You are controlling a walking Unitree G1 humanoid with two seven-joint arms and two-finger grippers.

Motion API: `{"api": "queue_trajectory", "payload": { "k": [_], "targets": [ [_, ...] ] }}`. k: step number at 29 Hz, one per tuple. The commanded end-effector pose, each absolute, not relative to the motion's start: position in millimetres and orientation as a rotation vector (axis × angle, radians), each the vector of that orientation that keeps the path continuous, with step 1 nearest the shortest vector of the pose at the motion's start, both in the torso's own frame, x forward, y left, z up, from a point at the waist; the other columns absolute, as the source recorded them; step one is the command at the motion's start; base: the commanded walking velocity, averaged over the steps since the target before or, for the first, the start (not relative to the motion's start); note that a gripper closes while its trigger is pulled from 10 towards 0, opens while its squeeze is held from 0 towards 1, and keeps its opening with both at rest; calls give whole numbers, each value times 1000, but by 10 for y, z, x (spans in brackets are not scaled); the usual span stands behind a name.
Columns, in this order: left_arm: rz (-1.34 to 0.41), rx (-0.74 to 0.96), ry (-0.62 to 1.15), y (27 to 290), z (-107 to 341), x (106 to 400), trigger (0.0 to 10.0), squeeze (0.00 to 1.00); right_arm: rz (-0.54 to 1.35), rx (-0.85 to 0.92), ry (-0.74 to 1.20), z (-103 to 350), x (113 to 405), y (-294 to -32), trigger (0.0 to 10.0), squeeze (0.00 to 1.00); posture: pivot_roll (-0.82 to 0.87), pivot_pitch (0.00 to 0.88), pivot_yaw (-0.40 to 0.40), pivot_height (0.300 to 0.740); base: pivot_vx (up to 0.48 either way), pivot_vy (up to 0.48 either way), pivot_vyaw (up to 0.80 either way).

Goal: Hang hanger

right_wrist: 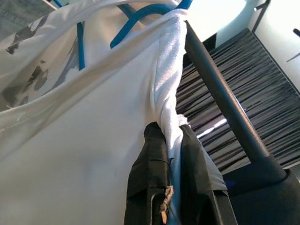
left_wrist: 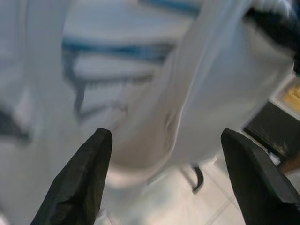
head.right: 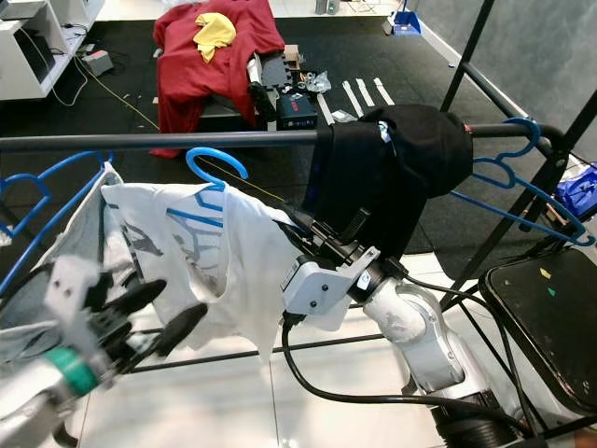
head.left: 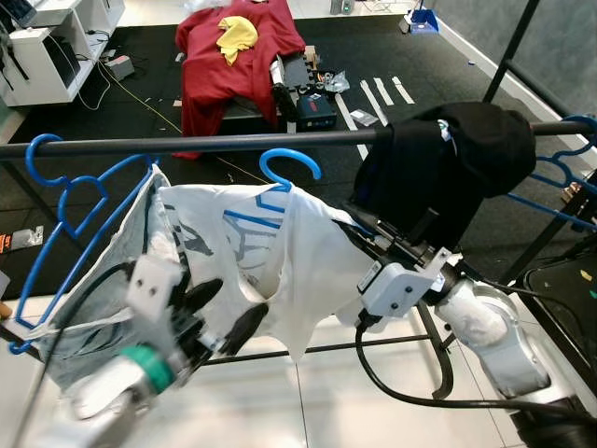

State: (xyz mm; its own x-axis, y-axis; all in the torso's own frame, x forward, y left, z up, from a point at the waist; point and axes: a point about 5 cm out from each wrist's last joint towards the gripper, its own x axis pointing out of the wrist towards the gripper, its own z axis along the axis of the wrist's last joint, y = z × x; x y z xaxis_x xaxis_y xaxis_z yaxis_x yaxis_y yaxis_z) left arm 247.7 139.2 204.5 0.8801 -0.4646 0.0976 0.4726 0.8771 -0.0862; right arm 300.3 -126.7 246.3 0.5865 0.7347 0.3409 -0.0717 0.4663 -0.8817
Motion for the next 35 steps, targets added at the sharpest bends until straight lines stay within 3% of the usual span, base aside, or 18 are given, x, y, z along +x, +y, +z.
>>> {"api": "queue_trajectory", "payload": {
  "k": [1,13,15,16,18,19,20,21,35],
  "targets": [
    [-445,-94,-88,1398,2066,2471,10000,0,581,-945,-846,2509,2979,-1237,10000,0,-128,189,60,740,0,0,0],
    [-377,-81,-198,1217,2347,2615,10000,0,621,-925,-835,2480,2975,-1180,10000,0,-129,192,52,740,0,0,0],
    [-386,-84,-201,1158,2357,2613,9412,0,622,-923,-831,2474,2976,-1179,10000,0,-131,191,57,740,0,0,0],
    [-404,-83,-203,1119,2364,2604,6784,0,622,-921,-831,2473,2977,-1178,10000,0,-132,188,60,740,0,0,0],
    [-416,-82,-204,1094,2369,2598,6784,0,622,-921,-831,2473,2978,-1176,10000,0,-131,187,61,740,0,0,0],
    [-428,-79,-204,1075,2367,2591,745,0,622,-921,-831,2473,2980,-1177,10000,0,-130,187,62,740,0,0,0],
    [-428,-79,-204,1075,2367,2591,745,0,622,-921,-831,2473,2980,-1177,10000,0,-130,187,62,740,0,0,0],
    [-431,-75,-204,1063,2362,2590,0,0,621,-921,-833,2475,2984,-1176,10000,0,-130,183,64,740,0,0,0],
    [-397,-53,-221,934,2349,2667,0,0,631,-918,-847,2506,3005,-1135,10000,0,-131,175,60,740,0,0,0]
  ]
}}
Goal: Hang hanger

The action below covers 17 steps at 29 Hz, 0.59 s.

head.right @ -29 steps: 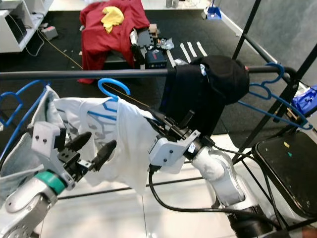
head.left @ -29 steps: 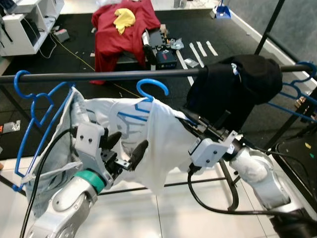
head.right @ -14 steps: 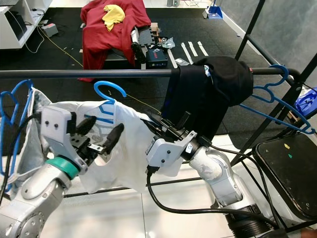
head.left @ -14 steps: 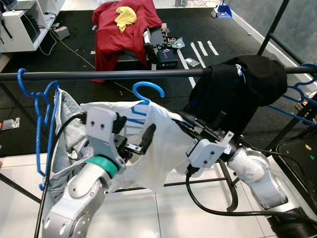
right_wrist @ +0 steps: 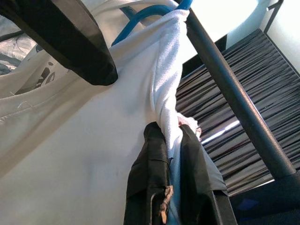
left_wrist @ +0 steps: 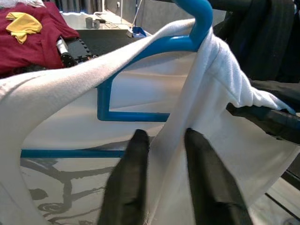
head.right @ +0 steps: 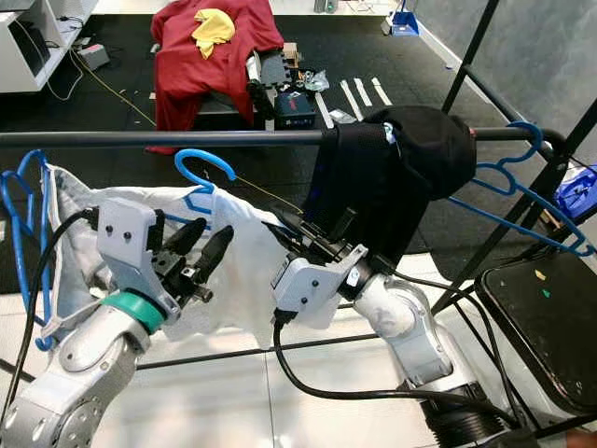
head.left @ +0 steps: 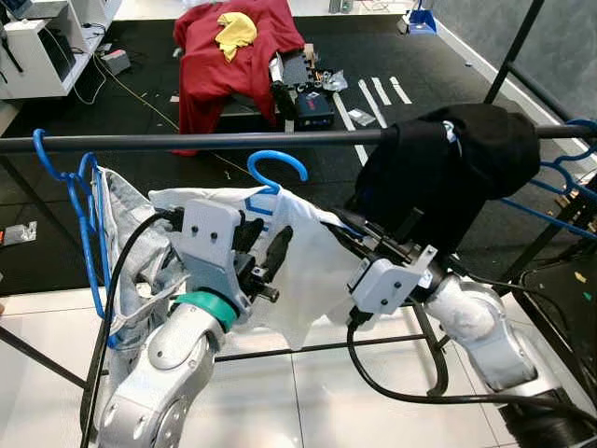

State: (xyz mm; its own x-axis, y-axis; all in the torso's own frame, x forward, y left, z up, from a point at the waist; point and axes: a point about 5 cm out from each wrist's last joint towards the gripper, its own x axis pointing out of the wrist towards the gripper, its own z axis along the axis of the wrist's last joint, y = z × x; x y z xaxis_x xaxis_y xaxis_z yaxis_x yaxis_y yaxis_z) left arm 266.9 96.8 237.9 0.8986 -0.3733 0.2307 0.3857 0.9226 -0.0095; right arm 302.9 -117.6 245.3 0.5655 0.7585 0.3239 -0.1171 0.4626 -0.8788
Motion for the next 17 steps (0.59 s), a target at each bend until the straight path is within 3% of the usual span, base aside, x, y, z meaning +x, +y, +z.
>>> {"api": "queue_trajectory", "payload": {
  "k": [1,12,17],
  "targets": [
    [-397,-53,-221,934,2349,2667,0,0,631,-918,-847,2506,3005,-1135,10000,0,-131,175,60,740,0,0,0],
    [-458,-81,-237,864,2380,2655,0,0,627,-922,-846,2512,3028,-1140,10000,0,-129,177,64,740,0,0,0],
    [-749,-235,-229,769,2508,2474,0,0,601,-944,-821,2499,3084,-1181,10000,0,-124,182,61,740,0,0,0]
  ]
}}
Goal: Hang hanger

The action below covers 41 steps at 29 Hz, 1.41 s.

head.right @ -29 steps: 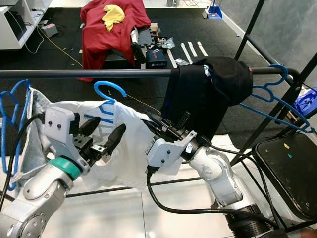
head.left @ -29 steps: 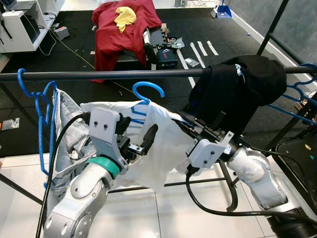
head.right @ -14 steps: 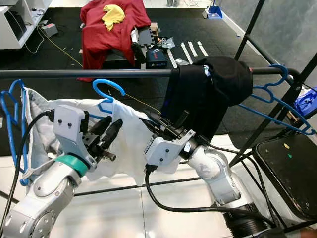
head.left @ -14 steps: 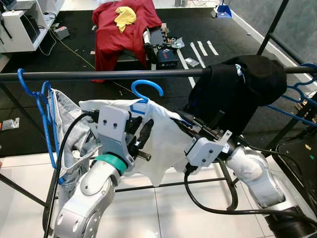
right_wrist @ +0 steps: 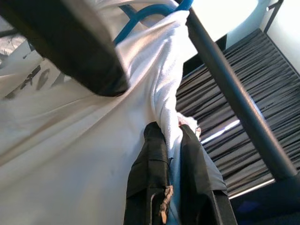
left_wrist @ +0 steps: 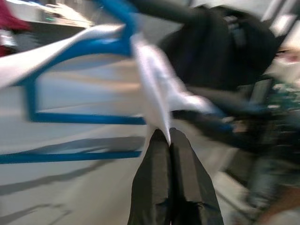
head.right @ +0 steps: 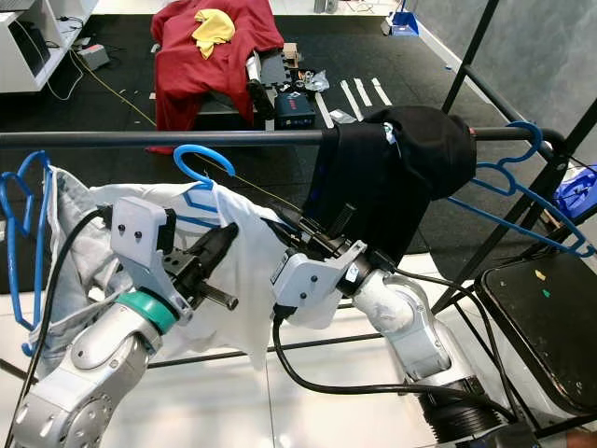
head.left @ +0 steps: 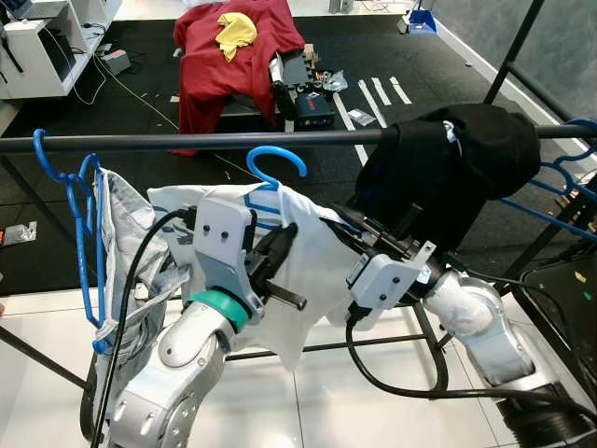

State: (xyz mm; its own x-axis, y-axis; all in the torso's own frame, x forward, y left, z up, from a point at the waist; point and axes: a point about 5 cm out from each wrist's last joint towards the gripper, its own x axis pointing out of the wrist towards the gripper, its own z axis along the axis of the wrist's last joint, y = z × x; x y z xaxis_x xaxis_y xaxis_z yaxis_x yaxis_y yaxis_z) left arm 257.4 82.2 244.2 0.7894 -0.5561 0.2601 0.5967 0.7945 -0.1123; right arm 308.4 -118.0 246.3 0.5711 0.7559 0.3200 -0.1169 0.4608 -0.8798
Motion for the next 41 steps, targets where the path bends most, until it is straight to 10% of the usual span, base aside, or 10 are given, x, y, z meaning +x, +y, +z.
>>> {"api": "queue_trajectory", "payload": {
  "k": [1,11,22,23,24,26,27,30,31,41],
  "targets": [
    [-749,-235,-229,769,2508,2474,0,0,601,-944,-821,2499,3084,-1181,10000,0,-124,182,61,740,0,0,0],
    [-1233,-230,-145,619,2446,2122,0,0,478,-967,-760,2538,3254,-1274,10000,0,-136,184,64,740,0,0,0],
    [-1242,-76,150,716,1803,2221,0,0,363,-899,-744,2674,3339,-1374,10000,0,-150,185,64,740,0,0,0],
    [-1180,-36,126,707,1784,2291,1294,0,373,-887,-751,2682,3330,-1363,10000,0,-155,185,60,740,0,0,0],
    [-1110,-27,96,691,1804,2372,6039,0,392,-874,-761,2688,3315,-1342,10000,0,-155,185,60,740,0,0,0],
    [-1068,-32,74,681,1830,2423,6039,0,404,-867,-768,2690,3305,-1327,10000,0,-155,185,60,740,0,0,0],
    [-1006,-60,21,664,1932,2504,10000,0,442,-853,-783,2687,3271,-1282,10000,0,-155,186,57,740,0,0,0],
    [-927,-127,-40,661,2086,2598,10000,0,489,-841,-804,2682,3223,-1224,10000,0,-155,186,57,740,0,0,0],
    [-879,-173,-77,689,2182,2649,10000,1000,504,-836,-813,2690,3201,-1206,10000,0,-155,186,57,740,0,0,0],
    [-784,-296,-162,866,2361,2786,10000,1000,527,-830,-816,2704,3165,-1211,10000,0,-155,185,60,740,0,0,0]
  ]
}}
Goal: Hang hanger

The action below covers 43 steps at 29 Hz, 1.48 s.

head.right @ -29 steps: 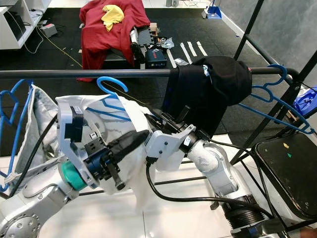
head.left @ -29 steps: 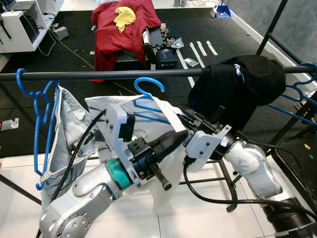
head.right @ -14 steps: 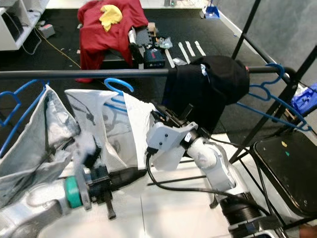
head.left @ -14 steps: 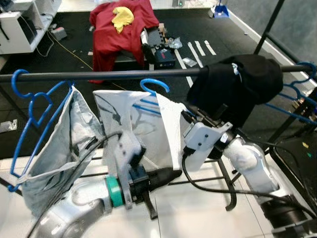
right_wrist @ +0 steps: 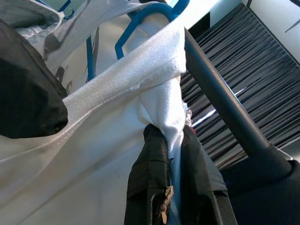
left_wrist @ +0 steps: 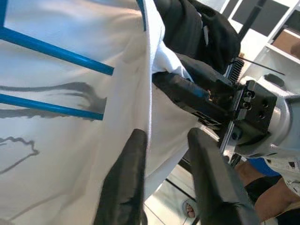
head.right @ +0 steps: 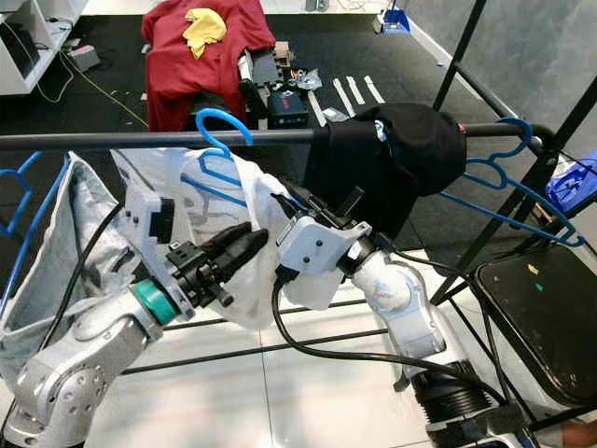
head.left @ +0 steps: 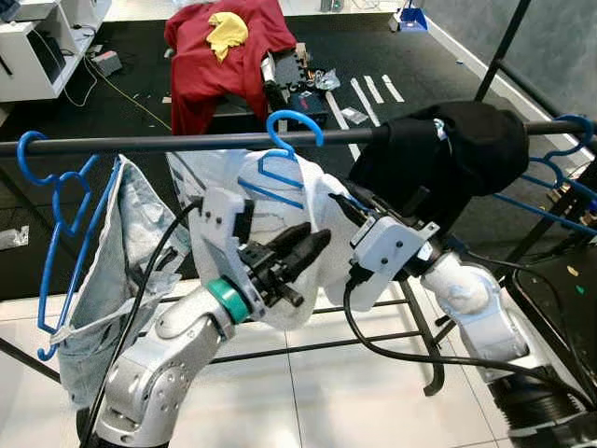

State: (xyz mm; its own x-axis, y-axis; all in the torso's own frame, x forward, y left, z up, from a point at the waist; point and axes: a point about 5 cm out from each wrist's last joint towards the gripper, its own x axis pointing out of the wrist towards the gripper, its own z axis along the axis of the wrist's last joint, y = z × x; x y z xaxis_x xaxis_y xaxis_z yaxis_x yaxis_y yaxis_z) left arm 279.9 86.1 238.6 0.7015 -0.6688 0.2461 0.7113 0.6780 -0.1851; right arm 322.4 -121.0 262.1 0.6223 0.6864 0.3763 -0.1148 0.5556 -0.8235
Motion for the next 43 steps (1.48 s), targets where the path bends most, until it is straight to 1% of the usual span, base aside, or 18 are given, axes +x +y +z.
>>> {"api": "queue_trajectory", "payload": {
  "k": [1,6,7,12,14,16,17,20,21,22,25,28,31,33,38,39,40,43],
  "targets": [
    [-779,-295,-162,904,2357,2774,10000,1000,534,-827,-815,2703,3155,-1211,10000,0,-155,185,60,740,0,0,0],
    [-781,-309,-158,1098,2344,2681,10000,1000,579,-796,-799,2707,3095,-1232,10000,0,-158,184,66,740,0,0,0],
    [-770,-329,-141,1227,2339,2636,10000,0,637,-753,-764,2708,3040,-1253,10000,0,-158,184,66,740,0,0,0],
    [-756,-378,-145,1381,2360,2574,10000,0,727,-721,-710,2682,2959,-1274,10000,0,-154,182,64,740,0,0,0],
    [-717,-384,-148,1476,2351,2547,10000,0,813,-687,-651,2647,2878,-1287,10000,0,-145,180,60,740,0,0,0],
    [-684,-210,-112,1527,2249,2495,10000,0,920,-658,-563,2594,2761,-1316,10000,0,-142,180,55,740,0,0,0],
    [-684,-210,-112,1527,2249,2495,10000,0,920,-658,-563,2594,2761,-1316,10000,0,-142,180,55,740,0,0,0],
    [-641,311,-81,1548,2037,2425,10000,0,1025,-735,-419,2426,2617,-1422,10000,0,-144,178,50,740,0,0,0],
    [-641,311,-81,1548,2037,2425,10000,0,1025,-735,-419,2426,2617,-1422,10000,0,-144,178,50,740,0,0,0],
    [-661,402,-79,1556,2005,2376,10000,0,1054,-760,-367,2353,2567,-1469,10000,0,-150,178,51,740,0,0,0],
    [-704,466,-73,1570,1991,2310,10000,0,1077,-789,-326,2279,2514,-1519,10000,0,-150,178,51,740,0,0,0],
    [-823,603,-33,1688,1974,2169,10000,0,1106,-852,-289,2189,2443,-1584,10000,0,-157,180,67,740,0,0,0],
    [-847,637,-25,1735,1990,2149,10000,0,1114,-869,-293,2187,2439,-1582,10000,0,-157,182,71,740,0,0,0],
    [-884,714,-10,1862,2056,2128,10000,0,1153,-904,-300,2179,2413,-1549,10000,0,-151,184,78,740,0,0,0],
    [-893,751,-9,1916,2085,2134,10000,0,1183,-911,-302,2180,2388,-1507,10000,0,-145,184,81,740,0,0,0],
    [-872,762,-24,1938,2115,2190,10000,0,1219,-914,-320,2184,2364,-1429,10000,0,-139,184,84,740,0,0,0],
    [-872,762,-24,1938,2115,2190,10000,0,1219,-914,-320,2184,2364,-1429,10000,0,-139,184,84,740,0,0,0],
    [-847,760,-56,1915,2111,2304,10000,0,1301,-911,-389,2224,2300,-1215,10000,0,-143,184,92,740,0,0,0]
  ]
}}
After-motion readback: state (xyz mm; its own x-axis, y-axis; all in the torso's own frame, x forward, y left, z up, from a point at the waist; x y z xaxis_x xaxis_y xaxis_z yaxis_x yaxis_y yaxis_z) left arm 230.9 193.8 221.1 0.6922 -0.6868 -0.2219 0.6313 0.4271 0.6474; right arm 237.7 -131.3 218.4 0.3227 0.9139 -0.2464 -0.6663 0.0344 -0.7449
